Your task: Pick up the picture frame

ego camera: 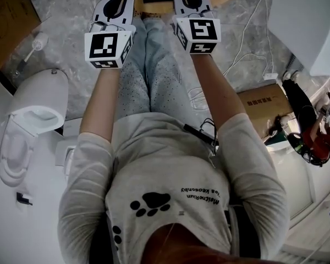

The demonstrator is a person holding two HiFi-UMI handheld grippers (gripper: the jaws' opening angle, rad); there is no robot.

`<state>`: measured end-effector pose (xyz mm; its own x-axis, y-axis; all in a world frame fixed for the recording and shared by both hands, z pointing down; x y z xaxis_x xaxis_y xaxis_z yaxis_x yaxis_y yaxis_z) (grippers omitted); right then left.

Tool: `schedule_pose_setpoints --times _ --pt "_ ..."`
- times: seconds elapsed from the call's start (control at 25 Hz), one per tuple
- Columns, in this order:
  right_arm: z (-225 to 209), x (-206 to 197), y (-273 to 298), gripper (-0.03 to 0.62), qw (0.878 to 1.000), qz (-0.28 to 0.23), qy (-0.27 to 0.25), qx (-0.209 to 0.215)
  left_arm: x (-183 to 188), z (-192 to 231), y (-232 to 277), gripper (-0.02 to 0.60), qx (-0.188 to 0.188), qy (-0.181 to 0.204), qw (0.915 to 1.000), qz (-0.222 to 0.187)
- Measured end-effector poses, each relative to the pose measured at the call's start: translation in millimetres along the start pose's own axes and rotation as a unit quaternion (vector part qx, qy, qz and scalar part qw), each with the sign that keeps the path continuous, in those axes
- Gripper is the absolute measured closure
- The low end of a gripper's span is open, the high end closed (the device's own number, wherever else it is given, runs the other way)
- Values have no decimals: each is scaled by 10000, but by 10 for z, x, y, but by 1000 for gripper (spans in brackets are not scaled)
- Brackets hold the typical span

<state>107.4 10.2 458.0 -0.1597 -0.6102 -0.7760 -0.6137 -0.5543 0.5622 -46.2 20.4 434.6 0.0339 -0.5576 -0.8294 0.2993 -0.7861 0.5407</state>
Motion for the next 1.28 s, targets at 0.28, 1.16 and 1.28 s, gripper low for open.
schedule_pose_setpoints --times 0.28,1.16,1.28 --pt "-54 -185 96 585 9996 278 40 -78 -214 30 94 574 44 78 9996 264" --pt "-286 -791 362 493 9866 1361 821 -357 -385 -16 188 574 -27 69 9988 480" --pt "-315 -821 391 493 9843 1450 938 -370 -384 -5 190 574 -7 58 9988 492"
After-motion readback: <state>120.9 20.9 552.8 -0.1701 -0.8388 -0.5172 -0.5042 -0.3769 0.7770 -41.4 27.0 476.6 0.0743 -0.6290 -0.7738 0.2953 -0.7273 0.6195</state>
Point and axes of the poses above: the fingertips, and each gripper's own axes: y forward along the fingers, z to its left, x out of its top, the point moved 5 cm from there along -y, backward along the fingers, and after that the axes turned 14 degrees about x, right-handed, at the moved point
